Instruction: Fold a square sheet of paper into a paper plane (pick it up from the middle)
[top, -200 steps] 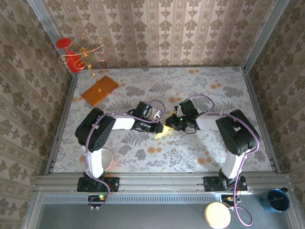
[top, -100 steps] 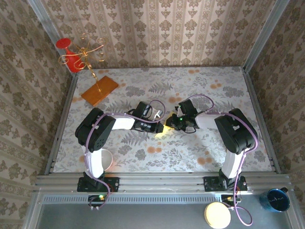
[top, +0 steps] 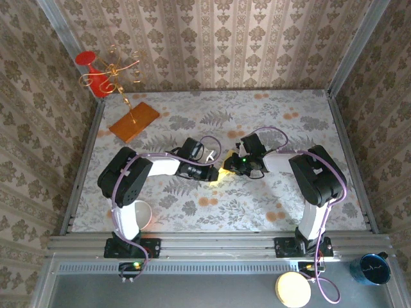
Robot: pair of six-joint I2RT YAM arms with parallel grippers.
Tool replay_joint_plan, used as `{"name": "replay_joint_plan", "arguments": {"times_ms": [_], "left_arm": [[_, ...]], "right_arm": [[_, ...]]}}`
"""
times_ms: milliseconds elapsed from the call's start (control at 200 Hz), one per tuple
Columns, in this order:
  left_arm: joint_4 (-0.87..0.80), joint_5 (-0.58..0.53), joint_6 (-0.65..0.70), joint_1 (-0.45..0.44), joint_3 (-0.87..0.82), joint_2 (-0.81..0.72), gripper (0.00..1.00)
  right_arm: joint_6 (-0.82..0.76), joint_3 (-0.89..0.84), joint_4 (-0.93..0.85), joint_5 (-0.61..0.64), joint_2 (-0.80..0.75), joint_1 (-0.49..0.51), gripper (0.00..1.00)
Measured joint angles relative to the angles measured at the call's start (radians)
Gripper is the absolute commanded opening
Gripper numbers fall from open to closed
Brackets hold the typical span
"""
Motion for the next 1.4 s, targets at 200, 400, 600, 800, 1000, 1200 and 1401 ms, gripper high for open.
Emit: {"name": "replay_joint_plan", "arguments": {"times_ms": [200,400,600,800,1000,1200,1401], "left_arm": [[-0.039,-0.012,0.0,0.0,-0.021,-0.026,0.14],[-0.044,-0.015,0.0,0.0,-0.021,-0.027,0.14],[-0.08,-0.022,-0.001,0.0,-0.021,-0.049,0.2],[-0.124,-0.053,-0.012,0.0,-0.021,-0.097,0.22],[-0.134,-0.105,-0.027,-0.002,-0.019,-0.169,0.16],[-0.124,-0.124,-0.027,-0.045,0.043,-0.159,0.07],[-0.141,-0.131,-0.027,-0.08,0.113,-0.049,0.04]], "right_arm": [[-0.006,0.001,-0.001,0.0,0.002,0.0,0.23],[-0.006,0.003,-0.003,-0.005,0.005,-0.002,0.23],[-0.006,0.004,-0.003,-0.009,0.006,-0.004,0.23],[-0.006,0.004,-0.003,-0.012,0.006,-0.005,0.23],[-0.006,0.004,-0.003,-0.012,0.006,-0.005,0.22],[-0.006,0.004,-0.003,-0.02,0.009,-0.008,0.2],[-0.006,0.004,-0.003,-0.027,0.011,-0.011,0.19]]}}
